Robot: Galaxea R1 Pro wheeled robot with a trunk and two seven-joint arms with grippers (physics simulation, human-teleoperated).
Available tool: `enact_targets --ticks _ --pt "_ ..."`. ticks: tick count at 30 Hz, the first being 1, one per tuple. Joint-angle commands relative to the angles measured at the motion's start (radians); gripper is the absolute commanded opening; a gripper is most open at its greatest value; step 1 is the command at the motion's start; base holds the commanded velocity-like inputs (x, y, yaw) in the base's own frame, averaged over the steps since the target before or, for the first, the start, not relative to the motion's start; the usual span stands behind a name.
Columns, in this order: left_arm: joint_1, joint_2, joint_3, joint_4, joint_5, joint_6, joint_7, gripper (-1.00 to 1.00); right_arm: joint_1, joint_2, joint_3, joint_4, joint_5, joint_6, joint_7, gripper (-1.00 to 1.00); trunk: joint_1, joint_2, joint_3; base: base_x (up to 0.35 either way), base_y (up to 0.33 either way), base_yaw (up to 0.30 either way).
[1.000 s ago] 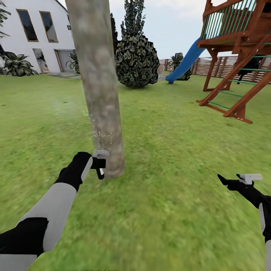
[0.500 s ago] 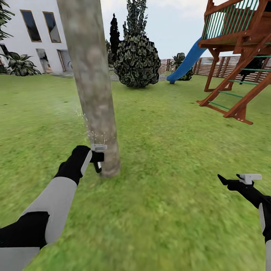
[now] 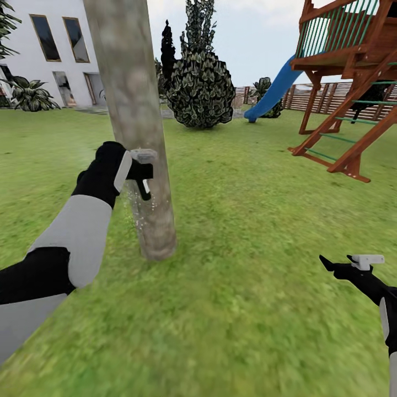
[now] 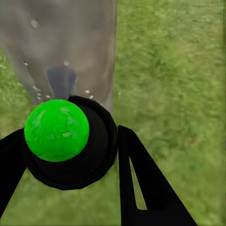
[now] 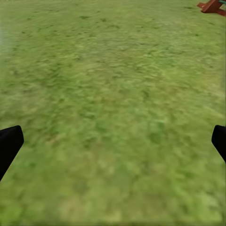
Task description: In the garden, pick up the pesticide atomizer on the floor and spray pesticide onto both trees until each tree trunk is fully covered.
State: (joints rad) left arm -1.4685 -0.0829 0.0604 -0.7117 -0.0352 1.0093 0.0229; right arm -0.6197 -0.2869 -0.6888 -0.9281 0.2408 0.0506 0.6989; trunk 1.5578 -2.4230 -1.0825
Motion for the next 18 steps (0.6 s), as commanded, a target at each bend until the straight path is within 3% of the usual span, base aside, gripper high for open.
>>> enact_targets --ticks 1,4,7,11,14,16,18 --pt "0.007 0.000 0.003 0.000 0.000 0.000 0.000 -1.00 0.000 0.000 0.000 0.000 0.000 0.000 0.000 1.00 0.000 0.000 0.000 0.000 0.000 0.000" --pt "0.041 0.000 0.001 0.002 0.002 0.000 0.000 -1.00 0.000 0.000 0.000 0.000 0.000 0.000 -0.001 1.00 0.000 0.000 0.000 0.000 0.000 0.000" --pt "0.136 0.000 0.000 0.004 0.004 -0.006 -0.001 -1.00 0.000 0.000 0.003 0.000 0.000 0.000 0.000 1.00 0.000 0.000 0.000 0.000 0.000 0.000" --pt "0.204 0.000 -0.001 0.005 0.007 -0.013 0.000 -1.00 0.000 0.000 0.003 0.000 0.000 0.000 0.000 1.00 0.000 0.000 0.000 0.000 0.000 0.000" --pt "0.194 -0.004 -0.001 -0.002 0.008 -0.012 0.000 -1.00 0.000 0.000 0.003 0.000 0.000 0.000 0.000 1.00 0.000 0.000 0.000 0.000 0.000 0.000" --pt "0.114 -0.007 0.001 0.001 0.009 -0.006 0.000 -1.00 0.000 0.000 0.003 0.000 0.000 0.000 0.000 1.00 0.000 0.000 0.000 0.000 0.000 0.000" --pt "0.077 -0.023 0.001 0.003 0.009 -0.003 0.000 -1.00 0.000 0.000 0.003 0.000 0.000 0.000 0.000 1.00 0.000 0.000 0.000 0.000 0.000 0.000"
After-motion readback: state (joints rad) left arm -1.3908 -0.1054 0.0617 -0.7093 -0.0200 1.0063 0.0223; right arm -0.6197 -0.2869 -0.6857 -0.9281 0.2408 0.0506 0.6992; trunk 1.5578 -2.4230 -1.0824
